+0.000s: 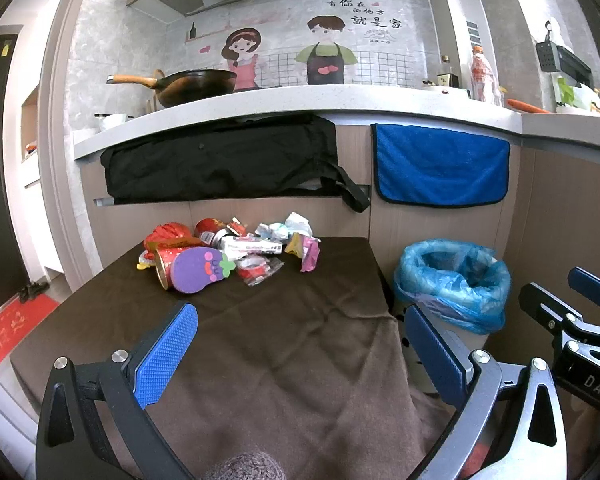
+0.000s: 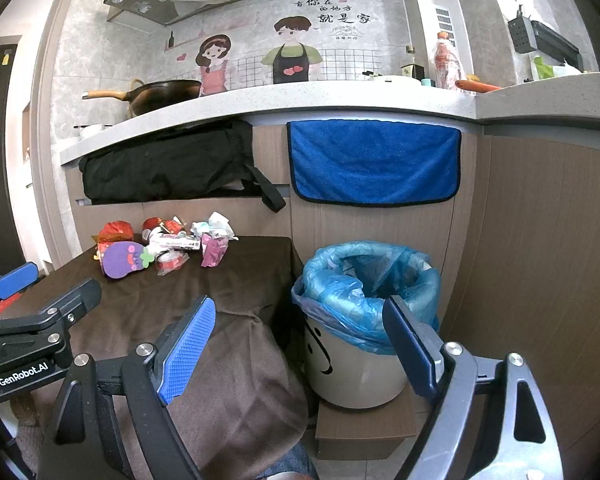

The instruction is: Collect trash

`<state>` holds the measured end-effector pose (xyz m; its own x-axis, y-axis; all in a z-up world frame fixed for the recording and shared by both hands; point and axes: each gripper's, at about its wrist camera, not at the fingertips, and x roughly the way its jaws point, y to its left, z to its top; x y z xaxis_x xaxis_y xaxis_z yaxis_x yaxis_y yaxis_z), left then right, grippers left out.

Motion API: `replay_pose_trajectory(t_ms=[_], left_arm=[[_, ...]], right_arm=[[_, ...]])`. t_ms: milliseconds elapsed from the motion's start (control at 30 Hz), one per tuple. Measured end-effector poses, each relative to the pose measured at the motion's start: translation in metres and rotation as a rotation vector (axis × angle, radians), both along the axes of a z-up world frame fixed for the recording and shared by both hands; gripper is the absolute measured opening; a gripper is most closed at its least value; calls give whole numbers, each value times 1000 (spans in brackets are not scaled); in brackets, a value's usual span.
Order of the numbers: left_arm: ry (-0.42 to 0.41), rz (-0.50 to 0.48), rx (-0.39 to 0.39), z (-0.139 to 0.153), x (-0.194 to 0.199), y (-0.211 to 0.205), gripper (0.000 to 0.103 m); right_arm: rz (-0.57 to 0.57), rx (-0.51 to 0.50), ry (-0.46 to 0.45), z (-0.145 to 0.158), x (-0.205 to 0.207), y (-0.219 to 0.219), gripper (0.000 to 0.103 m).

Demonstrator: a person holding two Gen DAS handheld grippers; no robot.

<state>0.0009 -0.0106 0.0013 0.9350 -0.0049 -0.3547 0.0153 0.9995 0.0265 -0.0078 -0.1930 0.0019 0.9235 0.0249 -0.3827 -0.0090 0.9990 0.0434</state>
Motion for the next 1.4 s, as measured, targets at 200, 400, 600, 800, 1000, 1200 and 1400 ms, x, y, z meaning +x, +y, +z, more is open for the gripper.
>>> replay_pose_trajectory(t_ms=[200, 400, 600, 800, 1000, 1200, 1400], left_arm=[[2, 0, -2, 0, -1, 4, 102], [-2, 3, -2, 0, 0, -1, 102], [-1, -6, -4, 1, -2, -4, 102], [3, -8, -4, 0, -3, -3, 102], [23, -9, -6, -6, 0, -2, 102], [38, -11, -8, -8, 2, 0, 102], [52, -13, -7, -10, 3, 1, 102]], right_arm=[[1, 1, -1, -1, 0, -1, 83], [0, 0, -1, 0, 0, -1, 83], [1, 1, -2, -1, 0, -1, 83], [0, 3, 4, 0, 1, -3, 83], [-4, 4, 15, -1, 3, -4, 83], [-5, 6, 24, -3, 4, -4, 83], [-8, 9, 31, -6, 6, -6, 83]])
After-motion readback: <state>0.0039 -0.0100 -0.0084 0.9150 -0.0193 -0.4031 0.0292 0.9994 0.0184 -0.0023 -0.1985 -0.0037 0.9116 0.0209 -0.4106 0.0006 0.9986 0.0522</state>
